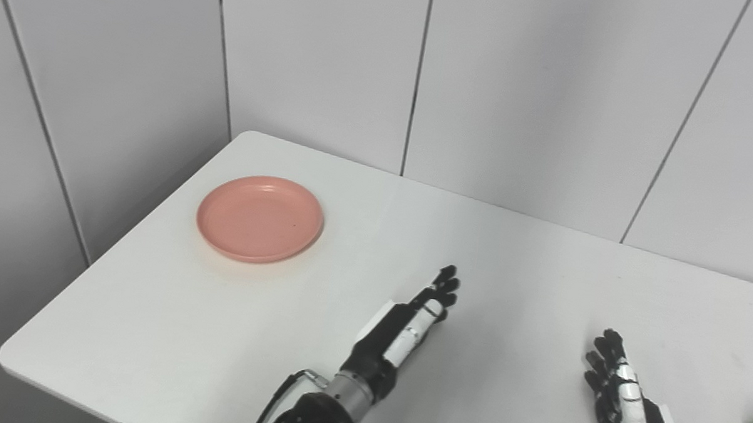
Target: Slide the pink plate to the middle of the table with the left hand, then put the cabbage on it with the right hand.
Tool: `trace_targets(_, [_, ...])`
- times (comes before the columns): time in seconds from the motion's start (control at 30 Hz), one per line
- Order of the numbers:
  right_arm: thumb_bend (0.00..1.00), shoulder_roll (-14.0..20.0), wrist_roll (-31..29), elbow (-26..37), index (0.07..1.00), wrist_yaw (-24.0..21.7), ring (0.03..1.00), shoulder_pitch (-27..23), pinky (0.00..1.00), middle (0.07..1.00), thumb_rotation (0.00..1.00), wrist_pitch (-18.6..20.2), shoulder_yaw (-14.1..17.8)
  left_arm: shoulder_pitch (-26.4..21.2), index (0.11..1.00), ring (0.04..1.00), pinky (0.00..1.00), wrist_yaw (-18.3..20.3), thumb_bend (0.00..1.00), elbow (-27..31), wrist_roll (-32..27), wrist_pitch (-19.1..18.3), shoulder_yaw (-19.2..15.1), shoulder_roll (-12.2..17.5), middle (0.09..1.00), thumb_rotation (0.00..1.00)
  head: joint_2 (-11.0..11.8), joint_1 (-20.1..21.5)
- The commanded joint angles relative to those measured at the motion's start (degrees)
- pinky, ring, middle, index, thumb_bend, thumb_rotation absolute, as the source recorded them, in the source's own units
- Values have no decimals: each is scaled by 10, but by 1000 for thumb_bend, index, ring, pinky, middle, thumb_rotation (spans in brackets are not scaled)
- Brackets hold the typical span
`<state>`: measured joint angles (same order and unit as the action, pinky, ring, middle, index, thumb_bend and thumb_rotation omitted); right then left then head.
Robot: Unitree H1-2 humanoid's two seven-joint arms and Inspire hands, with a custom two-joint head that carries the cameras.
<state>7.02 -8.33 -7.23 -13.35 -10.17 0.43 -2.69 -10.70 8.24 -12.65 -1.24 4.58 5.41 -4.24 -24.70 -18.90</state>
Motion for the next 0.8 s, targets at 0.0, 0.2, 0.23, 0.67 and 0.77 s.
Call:
trace_targets(0.0, [168,11,-3,-11,1000,-6,1000,16,1000,1000,1000,3,7,48,975,978,980,-5,421,-69,-2,18,7,-11,983,1000,2,-4])
trace_targets(0.2, [152,10,-5,5,1000,-5,1000,20,1000,1000,1000,15,7,48,975,978,970,-3,434,-74,4,27,8,-9,985,1000,0,0])
trace_targets(0.23, [147,9,-5,9,1000,-4,1000,21,1000,1000,1000,18,6,49,976,979,971,-3,434,-72,5,27,8,-9,985,1000,-1,0])
trace_targets(0.67, [136,-1,2,24,1000,2,1000,25,1000,1000,1000,26,0,55,1000,1000,1000,10,456,10,-13,-37,4,1,1000,1000,-3,2])
trace_targets(0.77, [137,-2,1,24,1000,1,1000,25,1000,1000,1000,26,0,44,1000,1000,1000,16,466,34,-20,-49,-1,8,1000,1000,-3,-1])
